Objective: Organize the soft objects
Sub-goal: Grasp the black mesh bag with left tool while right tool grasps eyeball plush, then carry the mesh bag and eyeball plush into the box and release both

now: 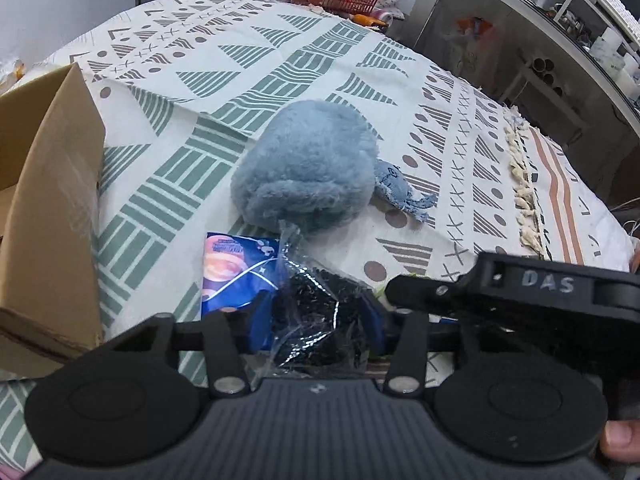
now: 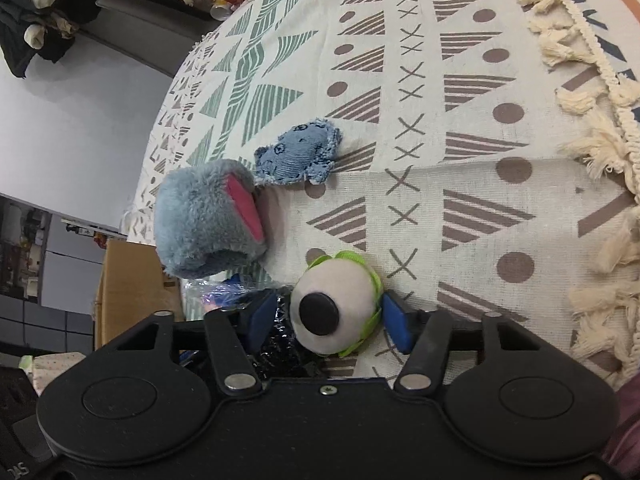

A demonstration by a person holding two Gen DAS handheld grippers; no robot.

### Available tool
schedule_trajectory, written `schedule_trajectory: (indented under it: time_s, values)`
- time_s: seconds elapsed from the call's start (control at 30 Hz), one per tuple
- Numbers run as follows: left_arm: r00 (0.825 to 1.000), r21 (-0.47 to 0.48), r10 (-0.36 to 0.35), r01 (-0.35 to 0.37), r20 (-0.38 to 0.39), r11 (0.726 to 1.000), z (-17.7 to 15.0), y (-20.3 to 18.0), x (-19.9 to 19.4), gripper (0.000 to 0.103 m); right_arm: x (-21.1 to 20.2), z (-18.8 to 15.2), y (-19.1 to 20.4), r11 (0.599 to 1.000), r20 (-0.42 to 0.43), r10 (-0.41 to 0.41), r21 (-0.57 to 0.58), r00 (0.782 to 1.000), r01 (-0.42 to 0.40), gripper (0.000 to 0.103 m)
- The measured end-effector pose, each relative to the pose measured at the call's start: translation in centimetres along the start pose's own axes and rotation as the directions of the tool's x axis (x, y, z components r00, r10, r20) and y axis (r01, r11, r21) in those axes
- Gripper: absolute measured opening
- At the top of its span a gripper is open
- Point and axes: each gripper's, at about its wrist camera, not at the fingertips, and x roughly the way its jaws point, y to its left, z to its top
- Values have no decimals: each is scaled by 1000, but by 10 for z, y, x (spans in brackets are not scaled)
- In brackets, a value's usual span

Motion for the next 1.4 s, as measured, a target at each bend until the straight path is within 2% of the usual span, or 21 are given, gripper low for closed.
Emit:
schedule_trajectory:
  time_s: [0.07,0.3,0.83,1.17,1.4]
  values:
    - [1000,-10,-12,12,-2,1000,-1,2,-1,34,0,-1,-1,1000,2,-13,-2,1000,13,41]
    - [1000,-48,-30,30,1,998,-2,6,-9,27,-4,-3,3,999,22,-20,-29,1000,21,35]
    - [992,-69,-81,88,97,994,3,13,-60,26,-41,-20,21,992,109,-69,-95,992,79,35]
    - [980,-69,-92,105,176,992,5,27,-98,26,-71,-40,49,979,204,-115,-145,972,146,35]
    - [969,-76,-87,107,230,991,10,39,-119,26,-87,-50,75,971,255,-115,-178,960,163,35]
